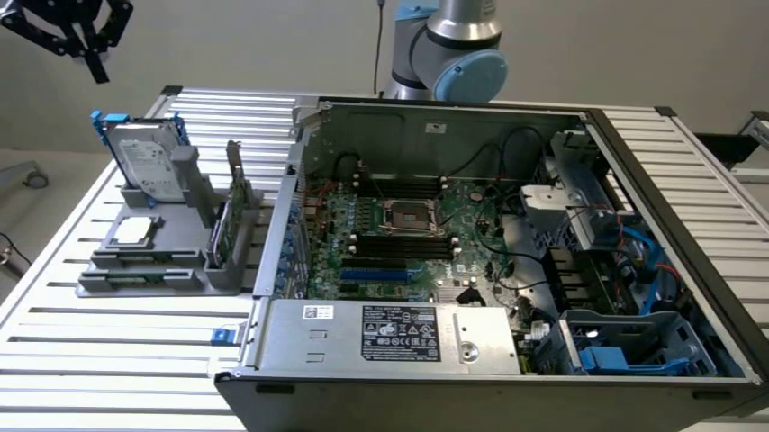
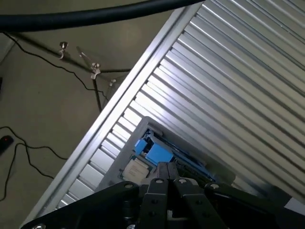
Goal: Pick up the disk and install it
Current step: 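Pick up the disk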
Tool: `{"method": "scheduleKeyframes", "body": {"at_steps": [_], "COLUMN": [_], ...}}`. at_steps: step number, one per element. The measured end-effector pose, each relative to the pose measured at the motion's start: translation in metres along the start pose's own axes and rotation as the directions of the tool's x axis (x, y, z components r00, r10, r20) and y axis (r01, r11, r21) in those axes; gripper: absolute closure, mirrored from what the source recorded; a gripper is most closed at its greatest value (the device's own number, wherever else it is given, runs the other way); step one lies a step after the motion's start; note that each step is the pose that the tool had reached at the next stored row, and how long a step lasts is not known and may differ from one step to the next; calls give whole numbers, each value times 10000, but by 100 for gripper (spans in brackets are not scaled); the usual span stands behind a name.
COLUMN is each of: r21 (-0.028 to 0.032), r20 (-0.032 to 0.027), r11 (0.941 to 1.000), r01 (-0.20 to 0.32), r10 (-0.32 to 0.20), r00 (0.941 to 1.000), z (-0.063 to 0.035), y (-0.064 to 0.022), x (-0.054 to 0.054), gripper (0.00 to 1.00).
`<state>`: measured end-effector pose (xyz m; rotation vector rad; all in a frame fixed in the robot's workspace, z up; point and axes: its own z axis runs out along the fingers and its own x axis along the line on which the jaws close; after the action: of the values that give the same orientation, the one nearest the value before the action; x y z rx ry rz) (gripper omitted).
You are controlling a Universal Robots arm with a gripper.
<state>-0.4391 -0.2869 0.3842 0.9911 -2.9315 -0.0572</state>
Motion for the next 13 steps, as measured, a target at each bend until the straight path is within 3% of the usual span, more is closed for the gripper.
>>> {"method": "scheduleKeyframes", "body": {"at_steps": [3,7,13], "r21": [18,37,61], "r20": [-28,-66,-127], "r11": [9985,9919,9721], "r01": [555,1270,2346], "r10": [-555,-1270,-2345], "r00": [9985,9919,9720], "z": [5,12,24], "y": [0,-1,-1], "x": [0,0,-1], "gripper": [89,89,89]}}
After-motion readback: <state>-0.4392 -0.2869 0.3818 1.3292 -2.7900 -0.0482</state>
